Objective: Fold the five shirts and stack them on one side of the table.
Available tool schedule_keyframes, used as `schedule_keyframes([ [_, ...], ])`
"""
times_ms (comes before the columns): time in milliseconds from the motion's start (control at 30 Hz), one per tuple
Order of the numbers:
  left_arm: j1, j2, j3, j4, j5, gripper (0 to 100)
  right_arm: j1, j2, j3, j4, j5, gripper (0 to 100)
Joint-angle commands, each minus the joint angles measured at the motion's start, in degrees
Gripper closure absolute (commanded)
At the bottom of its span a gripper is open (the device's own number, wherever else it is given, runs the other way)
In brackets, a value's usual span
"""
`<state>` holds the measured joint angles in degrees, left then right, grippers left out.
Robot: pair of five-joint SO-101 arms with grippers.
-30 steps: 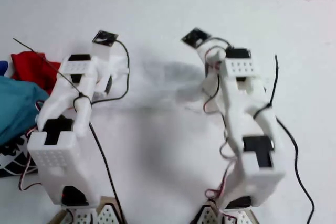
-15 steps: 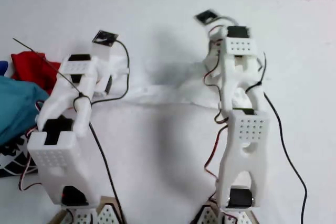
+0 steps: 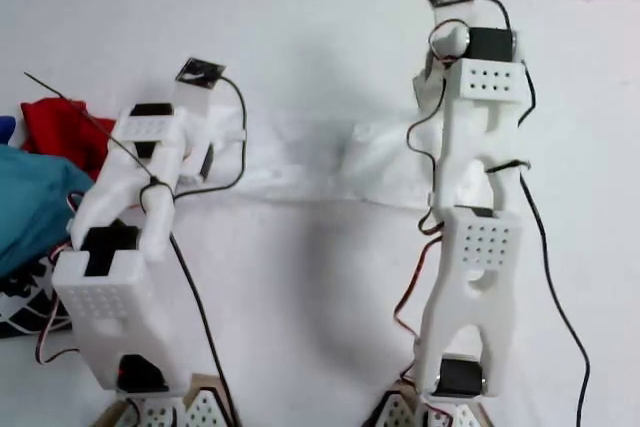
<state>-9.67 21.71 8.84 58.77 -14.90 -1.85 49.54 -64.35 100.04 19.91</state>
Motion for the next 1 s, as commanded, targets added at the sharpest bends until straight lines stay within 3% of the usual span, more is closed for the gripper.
schedule_keyframes([
  [0, -1.14, -2.99, -0.66, 1.23, 0.62, 97, -6.2, -7.52, 8.26, 1.36, -0.18, 97.8],
  [200, -1.14, -2.99, -0.66, 1.14, 0.62, 97, -14.81, -9.01, 16.97, -1.01, 3.16, 97.9],
  [467, -1.23, -3.08, -0.22, 1.41, 0.62, 97, -14.9, -5.23, 16.62, -12.44, 3.25, 97.9],
  [667, -1.23, -3.6, -1.45, 3.52, 0.53, 97, -14.55, -6.73, 16.53, -7.6, 3.16, 97.9],
  [967, -4.31, -3.6, -16.13, 19.34, 0.62, 97, -15.69, -21.93, 17.05, -0.4, 3.16, 97.9],
])
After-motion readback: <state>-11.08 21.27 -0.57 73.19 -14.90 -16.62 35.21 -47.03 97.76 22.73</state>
